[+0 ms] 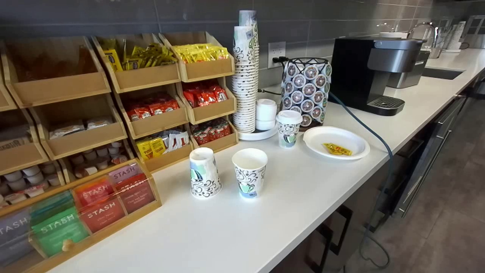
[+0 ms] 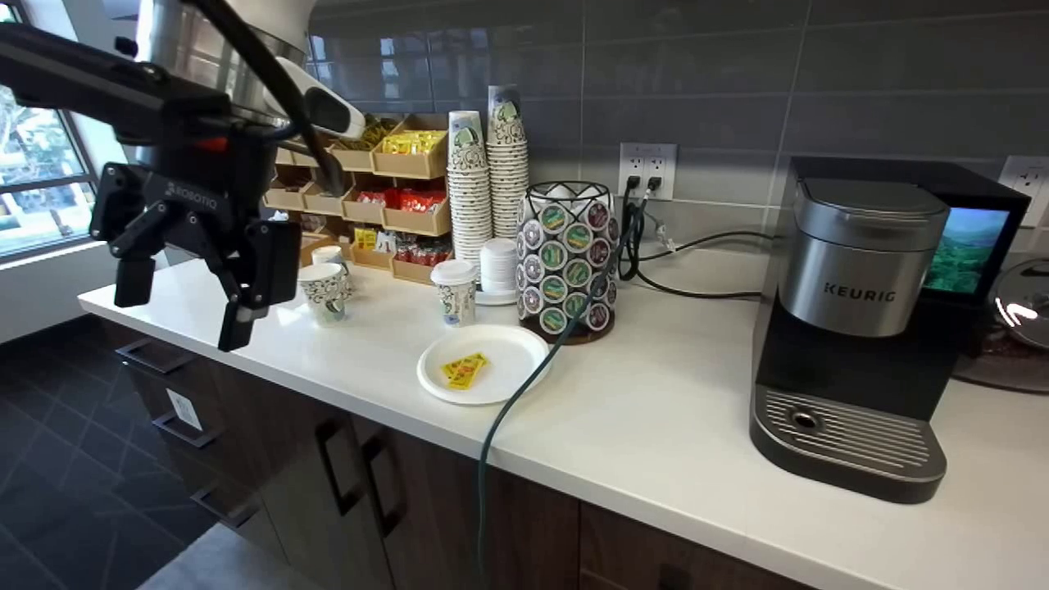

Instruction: Pick up one red sachet from the rightmost bottom tray and put it on the paper cup to the right

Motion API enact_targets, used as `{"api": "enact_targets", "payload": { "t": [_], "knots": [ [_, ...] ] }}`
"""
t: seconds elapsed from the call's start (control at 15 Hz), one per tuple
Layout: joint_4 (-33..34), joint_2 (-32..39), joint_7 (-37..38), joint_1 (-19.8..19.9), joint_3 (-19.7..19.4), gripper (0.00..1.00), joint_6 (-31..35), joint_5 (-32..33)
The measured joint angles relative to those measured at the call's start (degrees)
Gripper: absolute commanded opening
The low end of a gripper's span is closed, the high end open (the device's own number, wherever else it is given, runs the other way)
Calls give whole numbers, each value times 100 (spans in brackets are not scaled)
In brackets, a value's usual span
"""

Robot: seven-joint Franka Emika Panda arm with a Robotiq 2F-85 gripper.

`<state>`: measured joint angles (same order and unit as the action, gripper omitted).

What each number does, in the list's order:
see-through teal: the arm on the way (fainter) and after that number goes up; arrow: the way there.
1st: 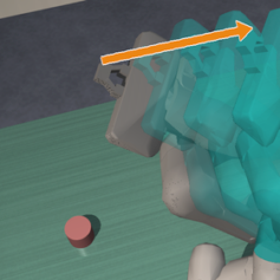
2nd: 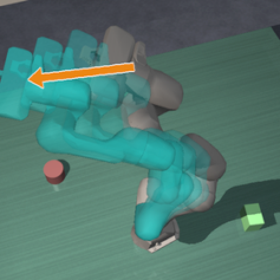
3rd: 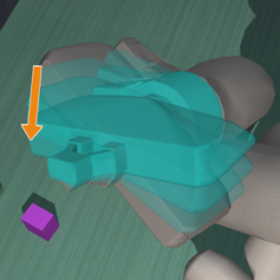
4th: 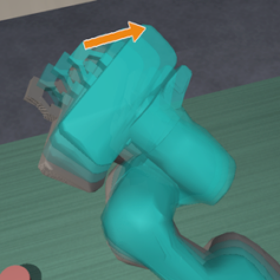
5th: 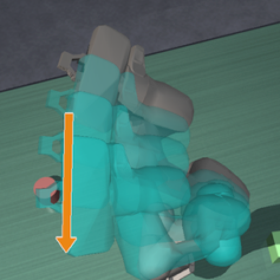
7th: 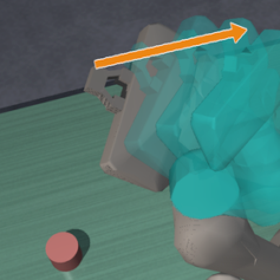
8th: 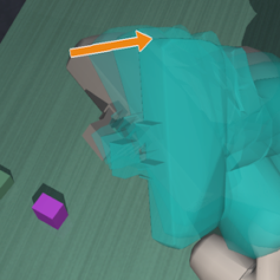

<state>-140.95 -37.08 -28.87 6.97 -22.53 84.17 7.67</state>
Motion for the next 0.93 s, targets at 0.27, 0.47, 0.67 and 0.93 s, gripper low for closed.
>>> {"api": "enact_targets", "payload": {
  "t": [0.27, 0.47, 0.67, 0.93],
  "knots": [
    [17, 32, 115, -125, 337, 100, 93, -284],
    [45, 203, 529, -453, 896, 100, 326, -810],
    [153, 550, 1214, -740, 1456, 100, 989, -1380],
    [474, 1298, 2139, -969, 2114, 100, 2307, -1809]
  ]
}}
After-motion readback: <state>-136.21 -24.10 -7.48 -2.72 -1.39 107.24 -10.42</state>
